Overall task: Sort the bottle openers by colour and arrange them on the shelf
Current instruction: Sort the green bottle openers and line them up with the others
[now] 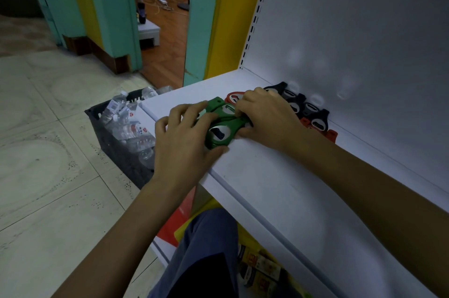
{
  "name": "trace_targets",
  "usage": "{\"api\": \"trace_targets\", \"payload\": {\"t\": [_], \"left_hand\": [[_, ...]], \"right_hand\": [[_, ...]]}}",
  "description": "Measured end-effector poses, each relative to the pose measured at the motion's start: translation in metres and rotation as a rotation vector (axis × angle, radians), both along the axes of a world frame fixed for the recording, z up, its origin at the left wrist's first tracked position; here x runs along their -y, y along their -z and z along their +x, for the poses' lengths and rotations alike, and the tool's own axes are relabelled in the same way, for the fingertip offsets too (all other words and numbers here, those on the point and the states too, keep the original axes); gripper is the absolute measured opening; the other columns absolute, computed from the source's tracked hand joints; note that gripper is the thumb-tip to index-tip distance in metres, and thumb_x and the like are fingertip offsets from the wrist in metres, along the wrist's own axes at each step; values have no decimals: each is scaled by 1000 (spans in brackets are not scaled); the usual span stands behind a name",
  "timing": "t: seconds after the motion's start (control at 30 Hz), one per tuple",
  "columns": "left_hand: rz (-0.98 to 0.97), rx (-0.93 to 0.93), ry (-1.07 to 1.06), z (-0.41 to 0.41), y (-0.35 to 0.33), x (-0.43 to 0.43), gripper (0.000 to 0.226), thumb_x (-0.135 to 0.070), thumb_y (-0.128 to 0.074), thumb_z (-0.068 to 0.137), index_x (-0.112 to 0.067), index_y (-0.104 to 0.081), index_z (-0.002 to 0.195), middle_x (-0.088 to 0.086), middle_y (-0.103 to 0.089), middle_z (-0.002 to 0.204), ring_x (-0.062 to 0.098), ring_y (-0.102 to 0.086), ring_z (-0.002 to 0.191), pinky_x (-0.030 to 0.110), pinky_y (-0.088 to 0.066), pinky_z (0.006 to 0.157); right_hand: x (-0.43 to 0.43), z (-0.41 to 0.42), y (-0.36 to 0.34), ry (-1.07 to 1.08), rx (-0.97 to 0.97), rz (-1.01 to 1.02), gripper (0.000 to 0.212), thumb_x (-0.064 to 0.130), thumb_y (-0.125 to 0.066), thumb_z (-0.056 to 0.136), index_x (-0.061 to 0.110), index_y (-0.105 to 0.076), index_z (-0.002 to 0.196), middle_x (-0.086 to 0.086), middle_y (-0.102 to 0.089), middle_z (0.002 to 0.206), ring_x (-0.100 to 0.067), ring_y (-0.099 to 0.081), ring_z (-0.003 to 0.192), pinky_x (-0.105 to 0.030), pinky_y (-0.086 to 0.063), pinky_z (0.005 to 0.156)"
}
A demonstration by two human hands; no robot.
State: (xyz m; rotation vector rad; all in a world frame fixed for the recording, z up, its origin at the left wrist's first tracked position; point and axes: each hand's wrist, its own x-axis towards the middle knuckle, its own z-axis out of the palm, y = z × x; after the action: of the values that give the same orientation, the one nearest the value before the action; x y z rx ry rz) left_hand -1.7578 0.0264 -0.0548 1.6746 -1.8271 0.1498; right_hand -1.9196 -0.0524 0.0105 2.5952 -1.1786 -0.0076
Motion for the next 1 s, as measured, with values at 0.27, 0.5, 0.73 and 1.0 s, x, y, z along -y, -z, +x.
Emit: {"api": "trace_targets", "payload": {"t": [0.27, 0.5, 0.73, 1.0], "left_hand": [[-74, 81, 215, 10, -5, 7, 50, -51, -74, 69, -21, -67, 108, 0, -61, 122, 28, -53, 113, 43, -34, 90], [-54, 185, 300, 12, -10, 10, 22, -39, -72, 78, -20, -70, 90, -2, -69, 96, 25, -61, 99, 40, -37, 86], [-83, 246, 416, -15, -29, 2, 50, -54, -52, 83, -17, -62, 115, 3, -62, 119, 28, -56, 108, 41, -39, 87], [-181, 246, 810, -139, -32, -24, 49, -45, -62, 81, -11, -62, 117, 6, -65, 114, 27, -61, 102, 36, -43, 85]], "right_hand": [[-1, -2, 0, 5, 30, 16, 37, 48, -61, 85, 25, -62, 114, 2, -60, 105, -19, -51, 101, -32, -32, 82], [-5, -5, 5, 33, 3, 16, 38, 48, -54, 90, 26, -62, 119, 4, -60, 114, -18, -50, 104, -33, -35, 87], [-48, -37, 14, 109, 138, -25, 53, 41, -60, 88, 16, -51, 133, -6, -54, 132, -24, -47, 121, -36, -33, 99], [-129, -154, 22, 505, 263, -23, 55, 44, -57, 89, 18, -48, 137, -3, -43, 145, -22, -37, 133, -32, -21, 107]]}}
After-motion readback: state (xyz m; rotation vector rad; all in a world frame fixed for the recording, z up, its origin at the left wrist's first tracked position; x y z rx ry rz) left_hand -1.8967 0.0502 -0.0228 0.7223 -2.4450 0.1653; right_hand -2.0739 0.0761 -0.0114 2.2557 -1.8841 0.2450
